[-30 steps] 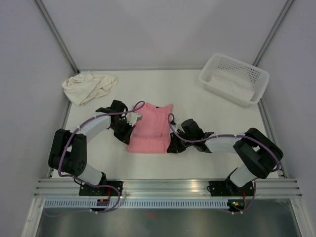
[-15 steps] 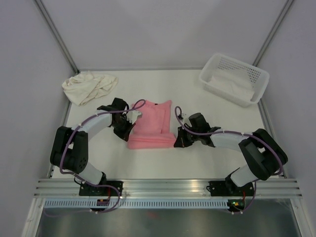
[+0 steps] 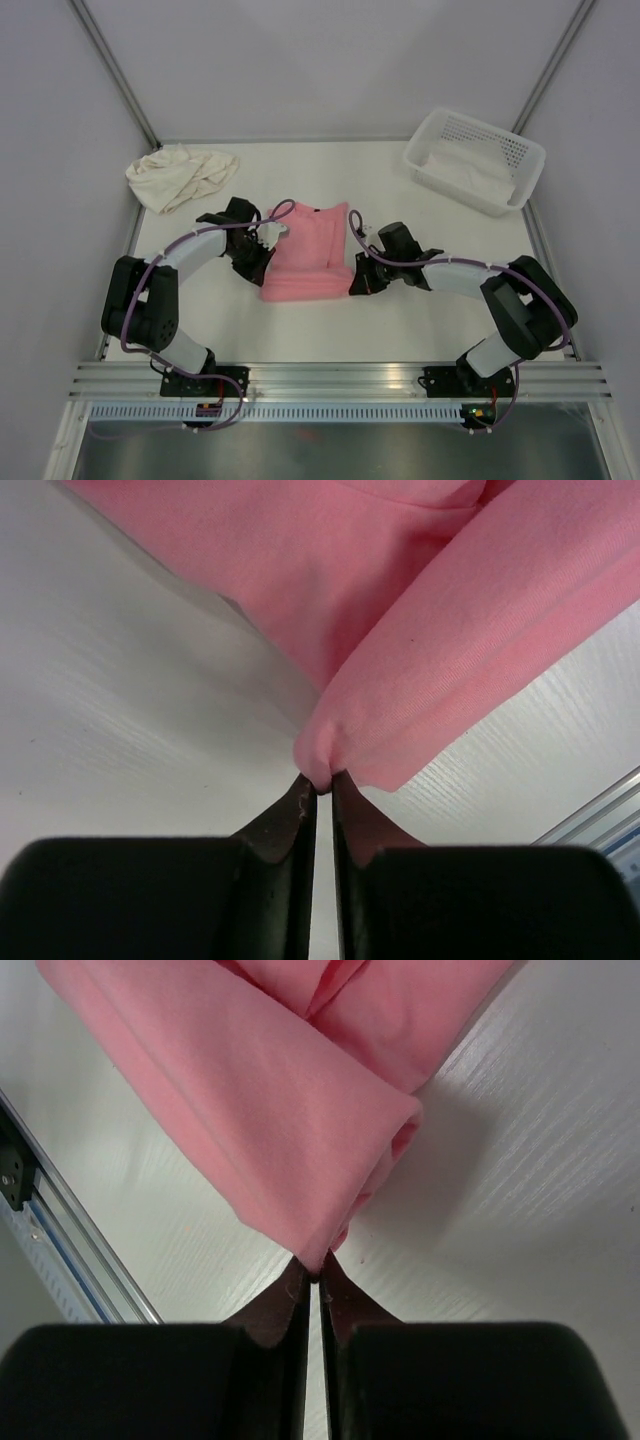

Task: Roll the t-shirts
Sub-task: Roll the tshirt

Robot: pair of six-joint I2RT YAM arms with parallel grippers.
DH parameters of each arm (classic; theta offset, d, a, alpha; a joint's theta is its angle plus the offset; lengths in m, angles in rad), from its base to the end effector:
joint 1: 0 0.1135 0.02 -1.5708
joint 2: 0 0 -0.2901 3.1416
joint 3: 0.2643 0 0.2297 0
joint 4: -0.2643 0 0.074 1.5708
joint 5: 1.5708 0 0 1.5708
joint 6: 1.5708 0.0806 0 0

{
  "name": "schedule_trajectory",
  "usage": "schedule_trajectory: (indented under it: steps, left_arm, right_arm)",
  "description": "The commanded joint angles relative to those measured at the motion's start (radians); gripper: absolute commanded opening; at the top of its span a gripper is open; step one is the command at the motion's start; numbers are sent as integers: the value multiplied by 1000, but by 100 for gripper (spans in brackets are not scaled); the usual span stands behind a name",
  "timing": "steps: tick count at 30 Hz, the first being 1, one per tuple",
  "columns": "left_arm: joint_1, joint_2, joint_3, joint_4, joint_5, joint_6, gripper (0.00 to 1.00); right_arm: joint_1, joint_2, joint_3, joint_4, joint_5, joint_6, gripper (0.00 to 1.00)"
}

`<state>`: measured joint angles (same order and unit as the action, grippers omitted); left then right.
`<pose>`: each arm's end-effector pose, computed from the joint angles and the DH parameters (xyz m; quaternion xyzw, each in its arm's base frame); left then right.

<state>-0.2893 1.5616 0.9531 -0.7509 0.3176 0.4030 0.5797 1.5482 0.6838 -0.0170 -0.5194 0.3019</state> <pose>0.2470 -0.0998 0.1789 0.3488 0.9180 -0.1511 0.1129 0.2245 0.1948 0.1627 -0.2119 0.8888 0.3579 0.1922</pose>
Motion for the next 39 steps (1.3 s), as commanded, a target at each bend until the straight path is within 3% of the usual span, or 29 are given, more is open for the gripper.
schedule_trajectory:
  steps: [1, 4, 7, 13, 19, 21, 25, 31, 34, 39]
  left_arm:
    - [3, -23, 39, 16, 29, -29, 19]
    - [4, -31, 45, 15, 25, -30, 36]
    - [4, -49, 58, -1, 23, -27, 43]
    - [3, -164, 40, -56, 40, 25, 46]
    - [-31, -267, -63, -57, -153, 155, 48]
    - [-71, -325, -80, -57, -186, 209, 51]
    - [-294, -417, -151, -33, -227, 275, 55]
    - [-454, -505, -301, 157, -284, 393, 70]
    - [-514, -474, -369, 261, -353, 441, 70]
    - [-521, -414, -421, 373, -448, 480, 70]
  right_arm:
    - [-1, 24, 33, 40, -16, 8, 12]
    - [-1, 26, 34, 28, -14, 8, 25]
    - [-1, 1, 39, -18, -8, -20, 31]
    - [0, -57, 39, -125, 7, -58, 36]
    - [5, -250, 75, -235, 206, -167, 37]
    - [6, -299, 79, -218, 245, -240, 38]
    - [17, -417, 20, -19, 182, -329, 44]
    - [72, -433, -62, 121, 88, -527, 48]
    - [72, -427, -87, 187, 99, -543, 48]
    - [80, -390, -89, 206, 45, -540, 49]
